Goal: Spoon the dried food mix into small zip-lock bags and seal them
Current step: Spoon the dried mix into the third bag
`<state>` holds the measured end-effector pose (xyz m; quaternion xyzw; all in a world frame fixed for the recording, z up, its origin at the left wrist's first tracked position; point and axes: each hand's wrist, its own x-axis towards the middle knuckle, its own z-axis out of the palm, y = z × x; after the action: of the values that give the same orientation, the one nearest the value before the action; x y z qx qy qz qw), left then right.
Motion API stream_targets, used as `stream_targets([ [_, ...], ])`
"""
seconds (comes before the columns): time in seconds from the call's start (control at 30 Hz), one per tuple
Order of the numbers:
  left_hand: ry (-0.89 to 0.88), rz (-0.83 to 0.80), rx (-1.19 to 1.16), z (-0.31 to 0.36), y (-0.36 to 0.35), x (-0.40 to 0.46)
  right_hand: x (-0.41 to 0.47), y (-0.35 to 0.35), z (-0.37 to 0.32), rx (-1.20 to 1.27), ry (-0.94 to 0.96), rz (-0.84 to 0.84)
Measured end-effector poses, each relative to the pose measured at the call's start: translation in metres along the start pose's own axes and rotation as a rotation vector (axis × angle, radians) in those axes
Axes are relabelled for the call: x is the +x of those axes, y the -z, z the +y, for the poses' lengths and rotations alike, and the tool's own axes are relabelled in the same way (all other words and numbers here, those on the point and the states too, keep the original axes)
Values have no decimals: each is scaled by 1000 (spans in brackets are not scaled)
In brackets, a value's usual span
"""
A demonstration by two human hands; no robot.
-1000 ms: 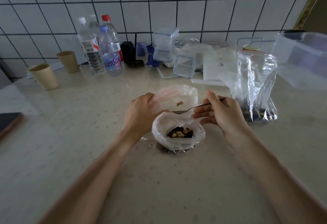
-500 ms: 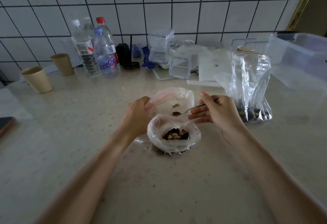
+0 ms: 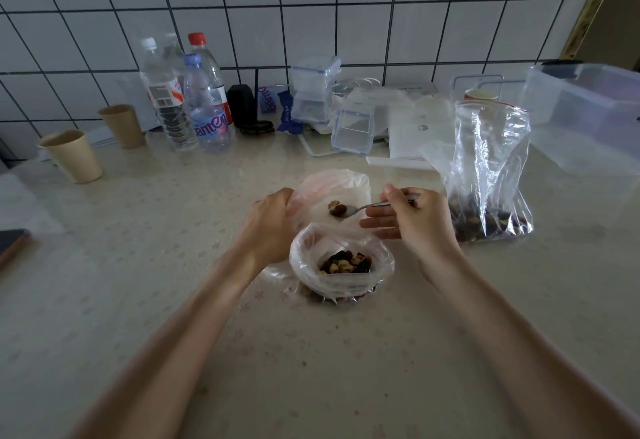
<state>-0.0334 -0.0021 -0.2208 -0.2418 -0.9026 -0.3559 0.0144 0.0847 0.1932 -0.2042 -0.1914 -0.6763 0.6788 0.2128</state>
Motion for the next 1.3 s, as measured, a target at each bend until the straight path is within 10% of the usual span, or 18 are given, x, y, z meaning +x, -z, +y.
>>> stream_targets([
  [0.3, 70, -5, -143, 8, 4, -4, -2, 7, -6, 295, -133, -4],
  [0.83, 52, 41, -160, 20, 4, -4, -3, -4, 1, -320, 258, -27],
  [1.3, 17, -120, -435, 26, 6, -10, -8, -11, 1, -18, -16, -49],
])
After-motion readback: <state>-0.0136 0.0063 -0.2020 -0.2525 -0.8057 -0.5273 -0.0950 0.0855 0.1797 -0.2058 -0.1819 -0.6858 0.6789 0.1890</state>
